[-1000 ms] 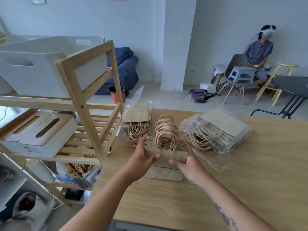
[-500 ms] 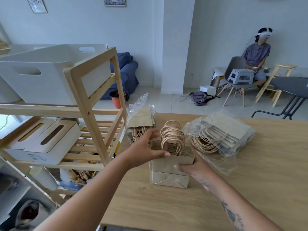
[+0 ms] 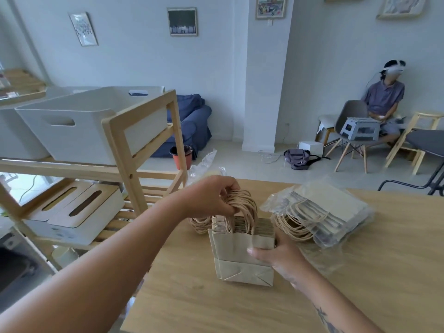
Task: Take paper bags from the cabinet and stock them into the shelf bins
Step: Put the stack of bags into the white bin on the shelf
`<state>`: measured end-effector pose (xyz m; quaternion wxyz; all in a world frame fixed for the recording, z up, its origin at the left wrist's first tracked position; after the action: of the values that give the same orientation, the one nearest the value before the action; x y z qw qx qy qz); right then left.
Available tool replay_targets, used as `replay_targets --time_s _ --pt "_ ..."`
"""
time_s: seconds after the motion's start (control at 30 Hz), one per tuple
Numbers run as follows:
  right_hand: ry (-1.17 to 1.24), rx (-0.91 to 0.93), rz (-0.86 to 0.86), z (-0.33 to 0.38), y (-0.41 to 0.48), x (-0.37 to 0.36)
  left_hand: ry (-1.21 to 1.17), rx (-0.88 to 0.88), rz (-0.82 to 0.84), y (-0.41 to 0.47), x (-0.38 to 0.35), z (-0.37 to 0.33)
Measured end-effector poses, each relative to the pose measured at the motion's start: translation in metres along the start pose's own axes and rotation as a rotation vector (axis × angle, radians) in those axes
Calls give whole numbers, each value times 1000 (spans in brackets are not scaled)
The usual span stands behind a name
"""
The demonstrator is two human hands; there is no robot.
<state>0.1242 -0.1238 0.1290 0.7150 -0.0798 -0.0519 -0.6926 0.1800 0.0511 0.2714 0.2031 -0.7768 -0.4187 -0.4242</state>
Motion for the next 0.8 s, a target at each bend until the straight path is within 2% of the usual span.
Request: replay_targets --time_s 0.1,0.4,0.53,0.67,0.8 --pt "-48 92 2 36 13 14 31 7 -102 -5 30 -13" --pt "-230 590 16 210 76 7 231 -36 -535 -44 160 -52" --pt "-242 755 -24 280 111 -35 333 -62 -695 -68 226 -52" --pt "-258 912 -86 341 151 -93 423 -103 -844 -86 293 -24" --pt "-300 939 -103 372 203 -168 431 -37 -904 -93 343 33"
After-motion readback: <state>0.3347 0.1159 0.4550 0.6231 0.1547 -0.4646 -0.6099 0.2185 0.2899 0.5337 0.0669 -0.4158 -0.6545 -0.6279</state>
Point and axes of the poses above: each hand's wrist, its own y-axis towards the middle knuckle, its own x-axis out of the back of the hand, z = x × y, the point moved 5 cm from there along y, towards the middle knuckle, and after that the axes turned 1 degree about -z, right-handed, at the moved point
